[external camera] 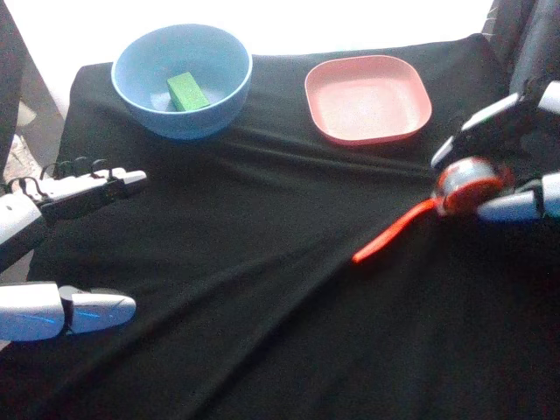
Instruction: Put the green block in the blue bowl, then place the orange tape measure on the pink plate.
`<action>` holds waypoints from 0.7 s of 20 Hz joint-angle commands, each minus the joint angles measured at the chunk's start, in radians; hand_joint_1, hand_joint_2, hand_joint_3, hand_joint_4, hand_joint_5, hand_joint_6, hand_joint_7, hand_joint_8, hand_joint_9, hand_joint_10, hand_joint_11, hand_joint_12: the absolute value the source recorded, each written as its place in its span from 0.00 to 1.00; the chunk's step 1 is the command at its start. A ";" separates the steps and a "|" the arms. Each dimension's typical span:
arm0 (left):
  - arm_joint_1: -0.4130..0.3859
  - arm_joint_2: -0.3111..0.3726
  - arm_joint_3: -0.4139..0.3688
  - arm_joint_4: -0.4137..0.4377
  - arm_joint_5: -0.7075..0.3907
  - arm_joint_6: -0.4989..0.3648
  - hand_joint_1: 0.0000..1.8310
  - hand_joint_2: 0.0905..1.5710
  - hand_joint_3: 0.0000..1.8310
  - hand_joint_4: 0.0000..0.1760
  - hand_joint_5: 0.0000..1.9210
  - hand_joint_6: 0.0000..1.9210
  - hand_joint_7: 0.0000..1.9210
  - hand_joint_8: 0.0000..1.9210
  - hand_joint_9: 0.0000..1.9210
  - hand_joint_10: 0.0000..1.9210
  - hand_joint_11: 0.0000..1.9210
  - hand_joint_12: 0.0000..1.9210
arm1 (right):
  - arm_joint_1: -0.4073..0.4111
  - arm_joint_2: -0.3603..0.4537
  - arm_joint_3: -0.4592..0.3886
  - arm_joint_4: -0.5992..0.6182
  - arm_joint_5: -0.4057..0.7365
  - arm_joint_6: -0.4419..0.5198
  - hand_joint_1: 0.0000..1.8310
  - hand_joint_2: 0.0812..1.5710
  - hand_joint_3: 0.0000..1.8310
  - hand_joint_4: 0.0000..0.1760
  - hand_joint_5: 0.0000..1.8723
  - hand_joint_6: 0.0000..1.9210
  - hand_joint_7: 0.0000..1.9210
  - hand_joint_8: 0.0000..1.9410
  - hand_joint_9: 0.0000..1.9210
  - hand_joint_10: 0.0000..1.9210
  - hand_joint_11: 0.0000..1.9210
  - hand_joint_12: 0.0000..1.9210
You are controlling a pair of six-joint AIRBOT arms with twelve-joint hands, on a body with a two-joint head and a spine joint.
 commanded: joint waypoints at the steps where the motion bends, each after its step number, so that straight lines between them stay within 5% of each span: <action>1: 0.000 -0.003 0.004 -0.008 -0.116 -0.011 0.39 0.59 0.00 0.30 0.12 0.00 0.08 0.00 0.06 0.00 0.00 0.24 | 0.019 0.012 0.004 0.074 0.143 0.008 0.69 0.68 0.00 0.00 0.58 0.36 0.52 0.53 0.47 0.52 0.36 0.68; 2: 0.002 -0.005 0.005 -0.008 -0.115 -0.011 0.38 0.59 0.00 0.28 0.13 0.00 0.08 0.00 0.06 0.00 0.00 0.25 | 0.021 0.017 0.002 0.084 0.157 0.008 0.68 0.66 0.00 0.00 0.64 0.27 0.55 0.50 0.52 0.33 0.37 0.64; 6: 0.007 -0.005 0.005 -0.009 -0.115 -0.016 0.39 0.59 0.00 0.19 0.13 0.00 0.08 0.00 0.07 0.00 0.00 0.26 | 0.024 0.022 -0.002 0.097 0.182 0.008 0.70 0.66 0.00 0.00 0.69 0.11 0.53 0.58 0.53 0.33 0.37 0.65; 7: 0.007 -0.005 0.005 -0.009 -0.116 -0.016 0.39 0.59 0.00 0.17 0.13 0.00 0.08 0.00 0.06 0.00 0.00 0.24 | 0.024 0.022 -0.002 0.096 0.181 0.008 0.70 0.66 0.00 0.00 0.69 0.09 0.55 0.57 0.54 0.35 0.37 0.70; 9: 0.008 -0.006 0.005 -0.009 -0.117 -0.019 0.40 0.59 0.00 0.14 0.14 0.00 0.08 0.00 0.07 0.00 0.00 0.25 | 0.023 0.022 -0.002 0.094 0.181 0.008 0.70 0.64 0.00 0.00 0.68 0.15 0.59 0.47 0.57 0.26 0.40 0.63; 11: 0.009 -0.008 0.005 -0.010 -0.117 -0.020 0.40 0.59 0.00 0.18 0.14 0.00 0.08 0.00 0.07 0.00 0.00 0.25 | 0.025 0.021 0.002 0.095 0.181 0.008 0.69 0.64 0.00 0.00 0.68 0.17 0.58 0.47 0.59 0.21 0.40 0.61; 12: 0.009 -0.009 0.006 -0.010 -0.117 -0.020 0.40 0.59 0.00 0.18 0.14 0.00 0.08 0.00 0.07 0.00 0.00 0.25 | 0.032 0.021 0.006 0.097 0.181 0.008 0.69 0.64 0.00 0.00 0.68 0.17 0.58 0.47 0.59 0.21 0.40 0.61; 13: 0.009 -0.012 0.008 -0.010 -0.117 -0.021 0.40 0.59 0.00 0.20 0.14 0.00 0.08 0.00 0.07 0.00 0.00 0.27 | 0.053 0.021 0.012 0.099 0.181 0.008 0.70 0.67 0.00 0.00 0.68 0.10 0.52 0.61 0.52 0.45 0.37 0.76; 14: 0.009 -0.013 0.008 -0.011 -0.121 -0.023 0.40 0.59 0.00 0.20 0.14 0.00 0.08 0.00 0.07 0.00 0.00 0.27 | 0.070 0.020 0.020 0.097 0.179 0.008 0.70 0.67 0.00 0.00 0.68 0.10 0.52 0.61 0.52 0.45 0.37 0.76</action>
